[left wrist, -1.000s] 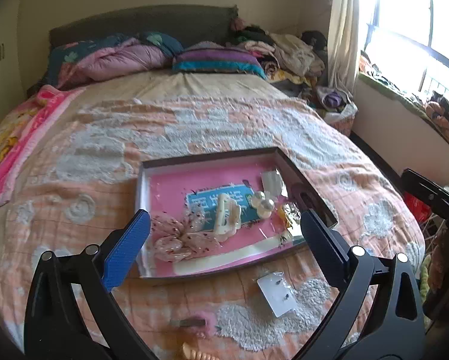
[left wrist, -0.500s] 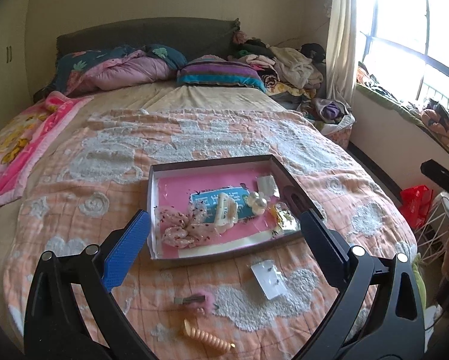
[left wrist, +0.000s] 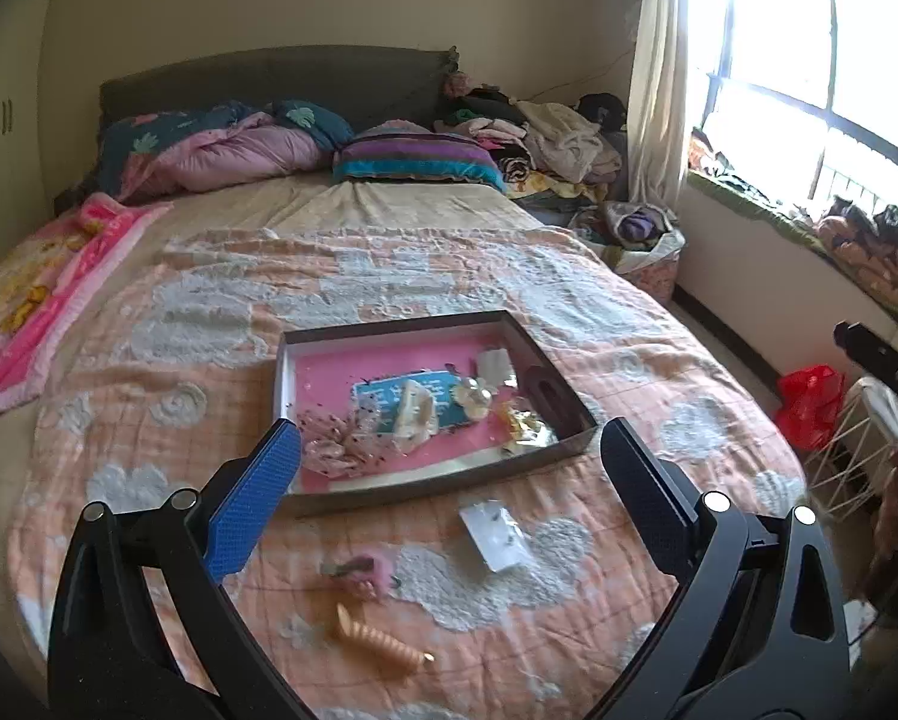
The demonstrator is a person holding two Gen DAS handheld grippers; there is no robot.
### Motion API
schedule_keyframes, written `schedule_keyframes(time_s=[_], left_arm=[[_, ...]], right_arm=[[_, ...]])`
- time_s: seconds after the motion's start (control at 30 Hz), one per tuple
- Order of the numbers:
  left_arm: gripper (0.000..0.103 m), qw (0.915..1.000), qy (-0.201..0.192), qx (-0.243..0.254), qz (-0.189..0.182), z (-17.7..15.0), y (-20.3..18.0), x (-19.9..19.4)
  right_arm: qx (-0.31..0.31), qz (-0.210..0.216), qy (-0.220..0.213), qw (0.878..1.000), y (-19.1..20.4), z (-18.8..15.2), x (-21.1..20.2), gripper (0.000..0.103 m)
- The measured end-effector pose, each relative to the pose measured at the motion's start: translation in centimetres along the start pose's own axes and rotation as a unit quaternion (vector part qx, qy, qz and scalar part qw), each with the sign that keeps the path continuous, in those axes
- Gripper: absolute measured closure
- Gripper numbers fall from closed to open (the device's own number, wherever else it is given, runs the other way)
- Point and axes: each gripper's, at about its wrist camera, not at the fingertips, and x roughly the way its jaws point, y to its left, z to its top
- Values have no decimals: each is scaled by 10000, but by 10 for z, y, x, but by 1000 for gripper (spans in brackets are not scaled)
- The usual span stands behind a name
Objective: Organize jewelry
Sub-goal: 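Grasp the spiral hair tie with the left tool while the right tool grasps the blue box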
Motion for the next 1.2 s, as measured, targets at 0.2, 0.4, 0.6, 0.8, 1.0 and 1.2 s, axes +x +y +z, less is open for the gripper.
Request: schedule_keyframes(time_s=[0.2, 0.4, 0.6, 0.8, 1.0, 1.2], left_arm=[[9, 10000, 63, 2, -27, -10, -6, -5], [9, 9997, 209, 19, -85, -24, -9, -2], [9, 9996, 87, -160, -225, -39, -7, -9], [9, 9988, 434, -209, -125, -57, -13, 7], [9, 9965, 826, -86, 25, -82, -25, 25], [9, 9930, 1173, 92, 110, -103, -33, 39]], right_arm=[[-36, 6, 4, 10000, 3, -3, -13, 12], [-93, -20, 49, 9999, 6, -7, -22, 12], [-111, -53, 26, 9999, 6, -14, -31, 12], [-252, -178, 95, 9995, 9, -27, -35, 12], [-445, -128, 325, 9984, 15, -49, -25, 12], [-333, -70, 585, 9977, 8, -70, -13, 12]])
